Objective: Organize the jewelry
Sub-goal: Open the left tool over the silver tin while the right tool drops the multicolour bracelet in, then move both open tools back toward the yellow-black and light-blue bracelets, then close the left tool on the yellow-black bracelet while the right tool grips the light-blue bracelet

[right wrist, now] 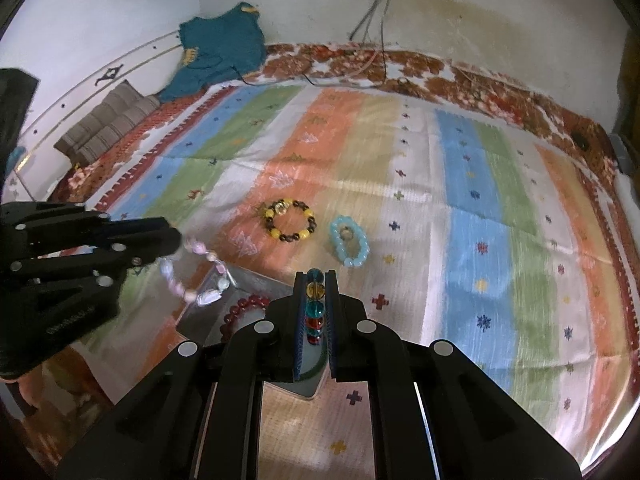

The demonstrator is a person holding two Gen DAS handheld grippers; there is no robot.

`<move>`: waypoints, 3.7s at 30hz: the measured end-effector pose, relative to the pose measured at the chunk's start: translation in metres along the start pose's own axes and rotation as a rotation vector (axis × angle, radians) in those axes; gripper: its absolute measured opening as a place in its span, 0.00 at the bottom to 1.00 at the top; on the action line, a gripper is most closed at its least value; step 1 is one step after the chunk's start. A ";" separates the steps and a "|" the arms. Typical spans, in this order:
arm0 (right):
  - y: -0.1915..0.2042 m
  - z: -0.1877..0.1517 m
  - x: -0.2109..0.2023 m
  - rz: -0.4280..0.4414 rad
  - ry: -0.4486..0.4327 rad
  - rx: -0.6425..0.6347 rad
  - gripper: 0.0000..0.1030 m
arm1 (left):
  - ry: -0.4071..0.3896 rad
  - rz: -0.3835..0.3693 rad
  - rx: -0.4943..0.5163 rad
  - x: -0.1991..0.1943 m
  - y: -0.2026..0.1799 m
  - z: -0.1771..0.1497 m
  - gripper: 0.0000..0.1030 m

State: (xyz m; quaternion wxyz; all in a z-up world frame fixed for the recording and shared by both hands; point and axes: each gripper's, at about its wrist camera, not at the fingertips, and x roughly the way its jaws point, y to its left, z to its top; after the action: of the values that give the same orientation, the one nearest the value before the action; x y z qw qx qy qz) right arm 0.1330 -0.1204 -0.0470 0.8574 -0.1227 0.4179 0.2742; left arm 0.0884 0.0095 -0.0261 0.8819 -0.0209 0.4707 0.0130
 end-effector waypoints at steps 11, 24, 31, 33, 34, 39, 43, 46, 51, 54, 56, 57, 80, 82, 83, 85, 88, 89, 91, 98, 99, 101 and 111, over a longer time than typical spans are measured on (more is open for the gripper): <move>-0.021 0.002 0.007 -0.045 0.023 0.069 0.35 | 0.025 0.035 -0.068 0.011 0.019 0.004 0.34; -0.030 0.010 0.019 -0.064 0.052 0.086 0.52 | 0.067 0.066 -0.103 0.030 0.032 0.012 0.50; -0.034 0.016 0.031 -0.079 0.076 0.091 0.62 | 0.103 0.086 -0.120 0.046 0.039 0.019 0.57; -0.035 0.018 0.037 -0.077 0.087 0.094 0.63 | 0.116 0.096 -0.120 0.051 0.040 0.021 0.57; -0.036 0.019 0.039 -0.070 0.094 0.099 0.63 | 0.122 0.100 -0.119 0.054 0.041 0.021 0.57; -0.037 0.025 0.046 -0.073 0.104 0.100 0.68 | 0.136 0.112 -0.120 0.064 0.042 0.027 0.61; -0.039 0.029 0.054 -0.085 0.116 0.101 0.69 | 0.150 0.112 -0.121 0.074 0.044 0.033 0.64; -0.042 0.032 0.060 -0.092 0.130 0.099 0.70 | 0.168 0.112 -0.130 0.083 0.047 0.036 0.66; -0.044 0.037 0.071 -0.099 0.149 0.099 0.71 | 0.200 0.118 -0.132 0.100 0.050 0.042 0.67; -0.046 0.040 0.078 -0.102 0.161 0.098 0.72 | 0.208 0.120 -0.128 0.107 0.051 0.045 0.68; -0.046 0.042 0.082 -0.102 0.164 0.097 0.72 | 0.213 0.121 -0.133 0.111 0.052 0.047 0.68; -0.047 0.043 0.085 -0.101 0.169 0.098 0.72 | 0.214 0.122 -0.139 0.114 0.054 0.048 0.68; -0.054 0.049 0.145 -0.113 0.277 0.073 0.72 | 0.282 0.115 -0.131 0.164 0.065 0.063 0.68; -0.054 0.049 0.151 -0.118 0.287 0.069 0.72 | 0.294 0.112 -0.128 0.170 0.065 0.064 0.68; -0.054 0.049 0.153 -0.120 0.287 0.067 0.72 | 0.301 0.113 -0.126 0.173 0.066 0.063 0.68; -0.054 0.049 0.158 -0.124 0.291 0.068 0.72 | 0.320 0.116 -0.119 0.180 0.066 0.062 0.68; -0.052 0.050 0.164 -0.128 0.304 0.055 0.72 | 0.330 0.114 -0.109 0.186 0.066 0.063 0.68; -0.053 0.050 0.167 -0.134 0.308 0.055 0.72 | 0.331 0.113 -0.107 0.188 0.066 0.064 0.68; -0.055 0.050 0.171 -0.136 0.317 0.062 0.72 | 0.332 0.109 -0.104 0.191 0.065 0.065 0.68; -0.060 0.045 0.190 -0.153 0.362 0.060 0.72 | 0.351 0.118 -0.070 0.205 0.059 0.064 0.68; -0.060 0.044 0.192 -0.155 0.367 0.058 0.72 | 0.356 0.125 -0.066 0.208 0.059 0.063 0.68; -0.059 0.042 0.196 -0.159 0.377 0.054 0.72 | 0.367 0.134 -0.059 0.214 0.060 0.062 0.67; -0.062 0.040 0.211 -0.177 0.399 0.044 0.72 | 0.368 0.139 -0.030 0.224 0.058 0.055 0.62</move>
State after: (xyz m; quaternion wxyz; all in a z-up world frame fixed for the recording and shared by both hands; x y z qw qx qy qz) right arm 0.3005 -0.0761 -0.1889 0.7808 -0.1922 0.5728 0.1589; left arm 0.2559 0.0707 -0.1832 0.7775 -0.0036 0.6242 0.0770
